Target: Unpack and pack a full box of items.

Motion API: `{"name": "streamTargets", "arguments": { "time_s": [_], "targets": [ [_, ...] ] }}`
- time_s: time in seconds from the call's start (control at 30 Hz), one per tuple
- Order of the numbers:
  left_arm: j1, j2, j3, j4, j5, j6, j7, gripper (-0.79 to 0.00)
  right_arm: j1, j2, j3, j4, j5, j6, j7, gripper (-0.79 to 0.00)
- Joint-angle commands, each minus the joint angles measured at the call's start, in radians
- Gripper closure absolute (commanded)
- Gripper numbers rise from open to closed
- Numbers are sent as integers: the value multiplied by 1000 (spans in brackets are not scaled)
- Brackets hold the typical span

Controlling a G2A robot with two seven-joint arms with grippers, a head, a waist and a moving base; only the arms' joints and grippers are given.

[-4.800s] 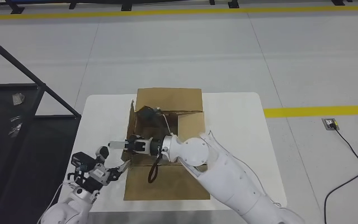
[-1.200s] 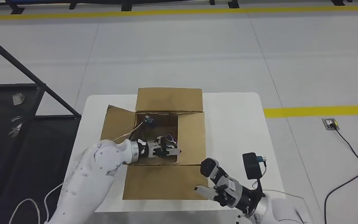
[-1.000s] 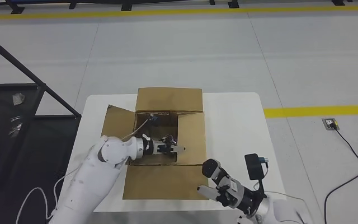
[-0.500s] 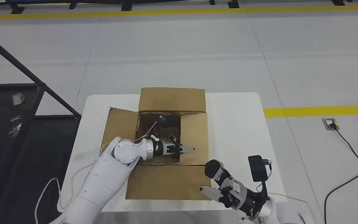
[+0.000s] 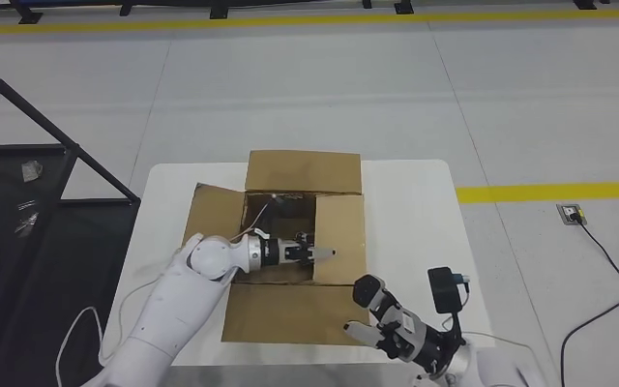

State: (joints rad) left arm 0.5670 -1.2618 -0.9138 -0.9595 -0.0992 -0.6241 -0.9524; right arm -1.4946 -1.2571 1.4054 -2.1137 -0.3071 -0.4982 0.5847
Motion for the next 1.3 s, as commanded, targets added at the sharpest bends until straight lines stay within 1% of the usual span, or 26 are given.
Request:
{"name": "streamTargets", "arguments": {
  "time_s": [0.0,0.17,0.33,0.47,0.6,0.73,0.83,0.87,0.9,1.03,1.07,1.1,1.17,1.2,1.23,1.27],
  "targets": [
    [7,5,-13,-20,-15,3,-12,-785,8,1,-5,5,1,3,0,-785],
    [15,13,-35,-70,-48,12,-40,-785,19,5,-12,10,5,8,-3,-785],
    [12,17,-45,-135,-37,33,-34,-785,18,10,-2,0,6,7,-21,-785],
    [-5,12,-34,-173,-26,69,-12,-785,7,13,28,-13,4,16,-56,-785],
    [-31,-4,5,-193,4,108,27,-785,-28,18,86,-35,18,12,-99,-785],
    [-72,-30,69,-179,32,132,60,-785,-80,25,154,-54,44,-3,-125,-785],
    [-107,-56,124,-148,51,141,94,-785,-119,29,199,-68,57,-19,-139,-785],
    [-125,-69,149,-130,69,145,115,-785,-138,30,220,-74,64,-26,-148,-785],
    [-131,-76,161,-120,68,147,126,-785,-148,31,230,-77,67,-31,-152,-785],
    [-179,-120,225,-53,67,157,180,-785,-213,34,288,-91,85,-55,-175,-785],
    [-194,-135,243,-29,66,160,195,-785,-235,35,306,-94,92,-63,-182,-785],
    [-202,-142,252,-18,64,161,204,-785,-245,36,315,-95,95,-67,-185,-785],
    [-225,-169,282,27,56,161,227,-785,-281,37,348,-101,104,-79,-201,-785],
    [-231,-177,290,40,51,162,231,-785,-292,37,359,-103,107,-82,-209,-785],
    [-241,-193,305,66,37,159,235,-785,-315,36,381,-109,117,-91,-226,-785],
    [-247,-201,313,80,35,159,237,-785,-327,36,394,-111,121,-97,-234,-785]
  ]
}}
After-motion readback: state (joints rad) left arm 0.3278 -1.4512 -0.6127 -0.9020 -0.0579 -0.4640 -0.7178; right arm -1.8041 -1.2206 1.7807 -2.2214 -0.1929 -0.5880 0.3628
